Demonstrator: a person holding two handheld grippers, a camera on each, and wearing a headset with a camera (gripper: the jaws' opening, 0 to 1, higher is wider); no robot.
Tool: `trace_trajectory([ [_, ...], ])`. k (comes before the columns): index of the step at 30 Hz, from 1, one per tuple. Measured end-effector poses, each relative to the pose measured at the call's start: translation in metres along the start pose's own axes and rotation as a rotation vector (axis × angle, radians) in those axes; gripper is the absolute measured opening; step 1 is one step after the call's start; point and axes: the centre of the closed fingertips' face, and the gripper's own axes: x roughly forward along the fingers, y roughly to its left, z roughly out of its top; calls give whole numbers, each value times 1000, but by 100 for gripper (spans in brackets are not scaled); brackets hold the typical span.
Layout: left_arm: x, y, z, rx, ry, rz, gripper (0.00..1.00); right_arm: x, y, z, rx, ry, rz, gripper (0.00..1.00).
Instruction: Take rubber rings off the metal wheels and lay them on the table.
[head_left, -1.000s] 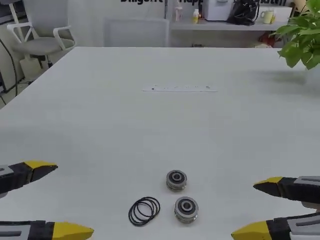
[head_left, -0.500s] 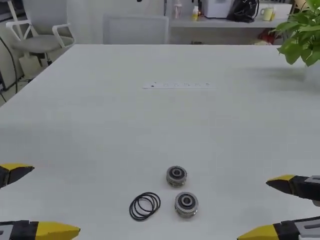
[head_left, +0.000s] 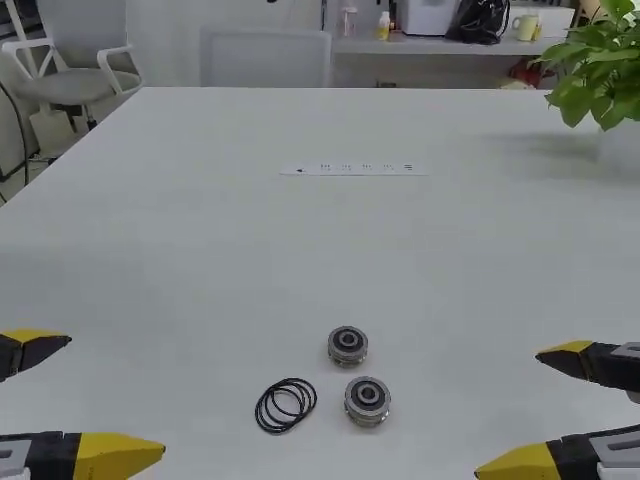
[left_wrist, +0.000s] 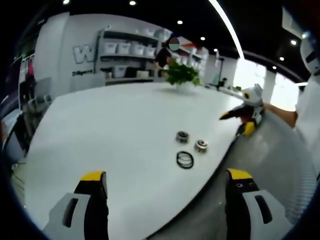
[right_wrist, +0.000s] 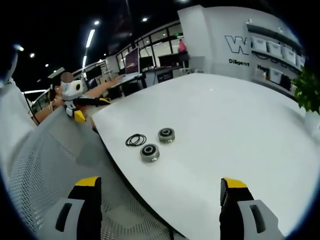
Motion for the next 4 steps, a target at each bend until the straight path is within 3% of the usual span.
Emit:
trace_trajectory([
  [4,-4,0,7,29,-22,12,96,-5,-4,12,0,-59,-36,99],
])
